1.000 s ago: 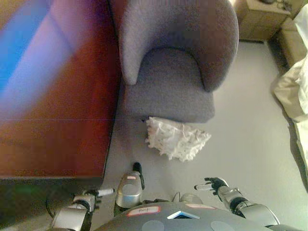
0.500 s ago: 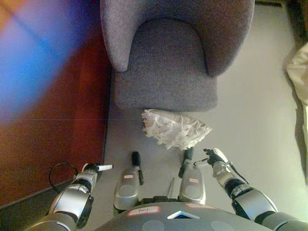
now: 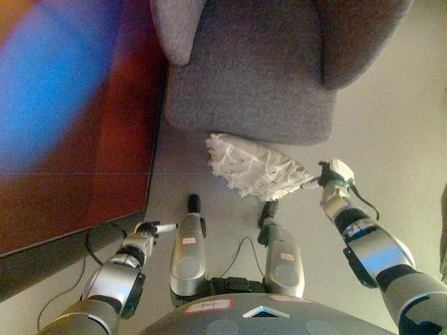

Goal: Pick up the pillow and put it on the sofa.

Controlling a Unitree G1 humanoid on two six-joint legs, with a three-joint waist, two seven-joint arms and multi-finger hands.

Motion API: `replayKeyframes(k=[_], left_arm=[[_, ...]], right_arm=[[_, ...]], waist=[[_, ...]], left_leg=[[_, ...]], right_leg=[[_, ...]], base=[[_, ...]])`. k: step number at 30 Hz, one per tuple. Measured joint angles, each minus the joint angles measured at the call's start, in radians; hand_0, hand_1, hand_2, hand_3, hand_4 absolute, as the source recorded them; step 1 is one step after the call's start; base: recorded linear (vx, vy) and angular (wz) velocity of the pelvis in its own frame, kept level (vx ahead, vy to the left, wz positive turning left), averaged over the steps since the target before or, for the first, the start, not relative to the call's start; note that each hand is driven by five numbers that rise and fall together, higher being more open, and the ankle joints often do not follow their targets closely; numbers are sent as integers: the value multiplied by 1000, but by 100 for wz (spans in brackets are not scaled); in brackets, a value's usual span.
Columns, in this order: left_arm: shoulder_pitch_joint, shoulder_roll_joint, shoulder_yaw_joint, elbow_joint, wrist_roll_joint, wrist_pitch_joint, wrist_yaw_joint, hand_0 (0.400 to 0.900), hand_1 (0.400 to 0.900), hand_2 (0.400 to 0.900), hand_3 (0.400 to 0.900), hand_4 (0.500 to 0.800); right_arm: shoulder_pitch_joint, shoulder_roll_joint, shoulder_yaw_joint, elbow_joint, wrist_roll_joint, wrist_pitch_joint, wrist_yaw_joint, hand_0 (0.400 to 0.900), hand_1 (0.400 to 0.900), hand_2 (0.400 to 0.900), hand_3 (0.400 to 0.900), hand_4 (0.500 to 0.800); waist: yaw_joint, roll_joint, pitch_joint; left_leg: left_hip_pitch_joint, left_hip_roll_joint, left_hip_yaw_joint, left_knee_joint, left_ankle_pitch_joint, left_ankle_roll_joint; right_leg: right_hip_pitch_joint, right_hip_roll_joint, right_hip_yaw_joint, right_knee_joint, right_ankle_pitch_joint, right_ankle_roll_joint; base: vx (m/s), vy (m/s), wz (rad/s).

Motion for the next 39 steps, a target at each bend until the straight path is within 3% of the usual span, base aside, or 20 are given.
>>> replayKeyframes(k=[3,12,18,28,39], left_arm=[[-44,2,0,-2,-33,21,9,900,900,900,900,800],[-80,4,-36,-1,-119,73,20,900,900,900,900,800],[-84,4,-36,4,-163,94,20,900,900,900,900,800],[-129,12,-36,9,-261,113,18,900,900,900,900,800],[-157,55,-30,27,-343,162,19,900,900,900,900,800]], right_arm=[[-89,-2,5,1,1,9,36,900,900,900,900,800],[-200,-38,85,12,21,34,160,900,900,900,900,800],[-227,-44,101,34,22,47,195,900,900,900,900,800],[-351,-93,156,43,25,52,241,900,900,900,900,800],[-455,-94,176,81,16,101,180,900,900,900,900,800]], waist=[[1,6,42],[11,13,60],[8,22,72],[-16,34,78],[-13,52,77]], left_leg=[[-52,-9,0,80,-30,13],[-257,-37,3,380,-147,61],[-378,-39,-2,570,-213,56],[-568,-29,-38,742,-234,39],[-739,-15,-87,917,-252,15]], right_leg=[[-48,-21,17,70,-16,11],[-270,-102,92,373,-109,38],[-425,-127,159,605,-197,49],[-634,-128,199,814,-246,22],[-825,-122,232,1052,-317,-18]], base=[[-74,73,2],[-68,88,3],[-11,23,7],[-36,3,3],[9,-19,8]])
